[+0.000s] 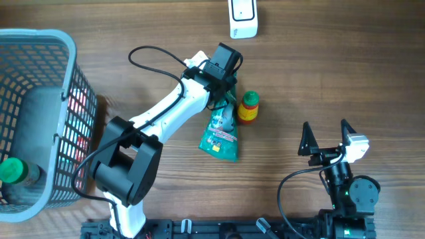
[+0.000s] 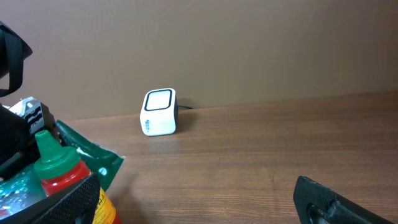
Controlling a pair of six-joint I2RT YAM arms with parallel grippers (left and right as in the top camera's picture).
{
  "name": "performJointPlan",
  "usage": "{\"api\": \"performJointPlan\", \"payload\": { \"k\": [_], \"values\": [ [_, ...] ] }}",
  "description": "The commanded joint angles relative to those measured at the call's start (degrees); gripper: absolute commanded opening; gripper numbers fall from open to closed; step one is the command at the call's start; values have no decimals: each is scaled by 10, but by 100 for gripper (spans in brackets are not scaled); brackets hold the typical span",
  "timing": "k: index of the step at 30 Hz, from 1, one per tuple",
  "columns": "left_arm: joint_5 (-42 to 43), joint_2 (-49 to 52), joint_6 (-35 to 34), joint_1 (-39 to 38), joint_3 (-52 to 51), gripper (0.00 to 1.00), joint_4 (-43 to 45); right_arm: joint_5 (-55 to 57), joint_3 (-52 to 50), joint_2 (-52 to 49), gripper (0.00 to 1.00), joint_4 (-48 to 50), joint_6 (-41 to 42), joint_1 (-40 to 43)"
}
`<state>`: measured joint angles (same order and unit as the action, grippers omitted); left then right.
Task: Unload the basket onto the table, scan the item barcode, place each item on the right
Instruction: 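Lay the 3M glove pack flat on the table left of the bottle, then reach the left gripper into the basket and grasp the green-capped jar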
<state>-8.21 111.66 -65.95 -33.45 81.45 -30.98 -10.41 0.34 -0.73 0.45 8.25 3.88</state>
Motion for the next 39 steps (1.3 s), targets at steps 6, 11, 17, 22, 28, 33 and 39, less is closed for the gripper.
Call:
{"api": "performJointPlan", "payload": {
  "k": [6, 11, 17, 22, 28, 33, 39],
  "values": [
    [-114, -125, 160, 17, 0, 100, -39, 1, 0, 5, 100, 3, -6, 1],
    [-331, -297, 300, 23, 0, 100, -57, 1, 0, 5, 100, 3, -6, 1],
    [-422, -434, 295, 203, 0, 100, -52, 1, 0, 5, 100, 3, -6, 1],
    [-299, -450, 124, 475, 0, 100, -164, 1, 0, 5, 100, 3, -6, 1],
    [-153, -348, -97, 734, 0, 100, -303, 1, 0, 5, 100, 3, -6, 1],
    [-145, -229, -106, 792, 0, 100, -335, 1, 0, 5, 100, 3, -6, 1],
    [-148, -141, -164, 821, -2, 100, -372, 1, 0, 5, 100, 3, -6, 1]
  ]
}}
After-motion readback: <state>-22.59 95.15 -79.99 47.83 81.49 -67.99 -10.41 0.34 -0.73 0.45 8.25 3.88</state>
